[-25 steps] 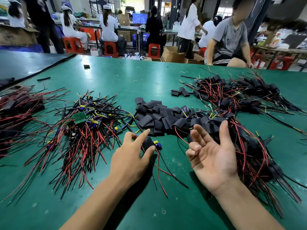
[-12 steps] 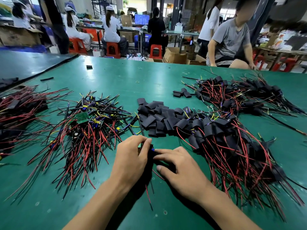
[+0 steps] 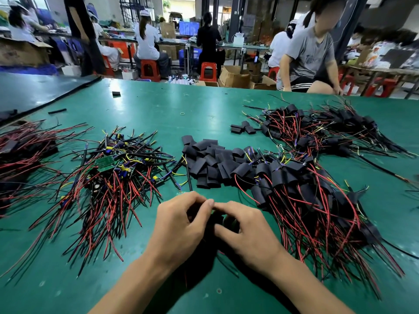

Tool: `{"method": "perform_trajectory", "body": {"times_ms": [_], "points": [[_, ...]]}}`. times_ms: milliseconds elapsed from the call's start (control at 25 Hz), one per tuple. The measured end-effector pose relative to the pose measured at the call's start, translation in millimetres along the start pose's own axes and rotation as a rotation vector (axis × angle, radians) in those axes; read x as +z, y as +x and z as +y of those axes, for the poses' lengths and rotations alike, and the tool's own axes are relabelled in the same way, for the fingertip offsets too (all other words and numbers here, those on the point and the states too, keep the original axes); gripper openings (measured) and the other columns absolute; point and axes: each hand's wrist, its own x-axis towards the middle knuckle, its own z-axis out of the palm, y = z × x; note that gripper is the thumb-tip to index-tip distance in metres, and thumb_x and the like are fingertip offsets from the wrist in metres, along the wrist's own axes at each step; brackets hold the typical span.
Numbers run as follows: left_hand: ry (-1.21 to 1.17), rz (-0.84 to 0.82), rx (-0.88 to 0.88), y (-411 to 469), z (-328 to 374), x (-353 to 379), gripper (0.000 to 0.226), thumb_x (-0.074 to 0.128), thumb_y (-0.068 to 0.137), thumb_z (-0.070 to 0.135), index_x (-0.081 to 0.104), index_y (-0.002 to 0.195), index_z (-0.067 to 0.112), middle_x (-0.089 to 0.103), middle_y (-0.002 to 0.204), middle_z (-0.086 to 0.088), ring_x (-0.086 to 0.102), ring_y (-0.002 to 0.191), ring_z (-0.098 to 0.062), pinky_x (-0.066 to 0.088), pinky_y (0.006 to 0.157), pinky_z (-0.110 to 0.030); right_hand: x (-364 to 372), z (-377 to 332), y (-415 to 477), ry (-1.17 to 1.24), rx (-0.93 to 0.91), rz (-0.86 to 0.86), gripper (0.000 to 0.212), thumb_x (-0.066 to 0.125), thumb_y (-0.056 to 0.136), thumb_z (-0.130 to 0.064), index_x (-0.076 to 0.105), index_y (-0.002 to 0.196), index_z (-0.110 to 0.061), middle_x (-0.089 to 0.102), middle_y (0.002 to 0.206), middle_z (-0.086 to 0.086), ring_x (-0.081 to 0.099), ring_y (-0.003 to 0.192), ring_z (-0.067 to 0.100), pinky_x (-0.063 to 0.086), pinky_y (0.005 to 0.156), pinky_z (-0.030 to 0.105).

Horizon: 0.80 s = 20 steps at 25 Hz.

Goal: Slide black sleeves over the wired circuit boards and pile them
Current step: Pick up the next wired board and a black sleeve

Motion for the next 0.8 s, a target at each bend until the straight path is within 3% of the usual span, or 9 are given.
{"method": "perform_trajectory", "body": {"times_ms": [160,320,440,560,680,800], "points": [[0.065,0.015,0.019,-0.2,-7.5,2.4,0.005,0.072,0.088,0.016,0.067,0.09,0.017,0.063,0.079,0.011,0.061,0.073,-0.009,0.051,0.069,-0.03,-1.2,0.1,-0.1,-0.054,0.018,0.139,0.023,0.074,0.084,-0.02,0.075,0.107,-0.023,0.072,0.101,-0.013,0.062,0.095,-0.003,0.043,0.087,0.011],[0.434,-0.255,-0.165,3.3,-18.4,2.8,0.04,0.059,0.089,0.055,0.052,0.117,0.027,0.046,0.106,0.007,0.057,0.093,-0.018,0.045,0.073,-0.033,-8.1,4.4,1.0,-0.148,0.055,0.273,0.014,0.077,0.084,-0.018,0.069,0.094,-0.023,0.062,0.093,-0.016,0.058,0.089,-0.001,0.04,0.081,0.007],[0.605,-0.309,-0.235,8.3,-15.3,4.8,0.038,0.049,0.092,0.058,0.052,0.107,0.024,0.045,0.104,0.004,0.059,0.095,-0.022,0.045,0.072,-0.033,-10.2,9.7,0.0,-0.217,0.114,0.246,0.015,0.075,0.084,-0.016,0.065,0.092,-0.024,0.055,0.092,-0.014,0.053,0.085,-0.006,0.036,0.076,0.005],[0.626,-0.237,-0.285,11.4,-17.1,0.7,0.031,0.05,0.094,0.046,0.058,0.101,0.017,0.052,0.101,-0.001,0.06,0.094,-0.027,0.049,0.08,-0.037,-12.0,10.6,-0.4,-0.266,0.172,0.199,0.013,0.072,0.085,-0.029,0.066,0.097,-0.03,0.057,0.088,-0.014,0.052,0.077,-0.003,0.04,0.073,0.018],[0.348,-0.107,-0.296,8.2,-16.6,-7.3,0.026,0.063,0.091,0.044,0.069,0.095,0.019,0.065,0.087,0.003,0.063,0.085,-0.019,0.049,0.077,-0.033,-16.6,7.3,-0.9,-0.263,0.19,0.137,0.017,0.074,0.082,-0.041,0.069,0.094,-0.03,0.06,0.079,-0.014,0.054,0.074,0.001,0.043,0.071,0.018],[-0.362,-0.014,-0.542,14.5,-6.2,-14.0,0.022,0.07,0.088,0.038,0.07,0.094,0.017,0.073,0.081,-0.002,0.065,0.061,-0.013,0.055,0.061,-0.031,-18.1,1.5,-1.0,-0.178,0.179,0.125,0.022,0.082,0.075,-0.037,0.071,0.091,-0.028,0.053,0.065,-0.016,0.052,0.067,-0.003,0.037,0.062,0.01]]}}
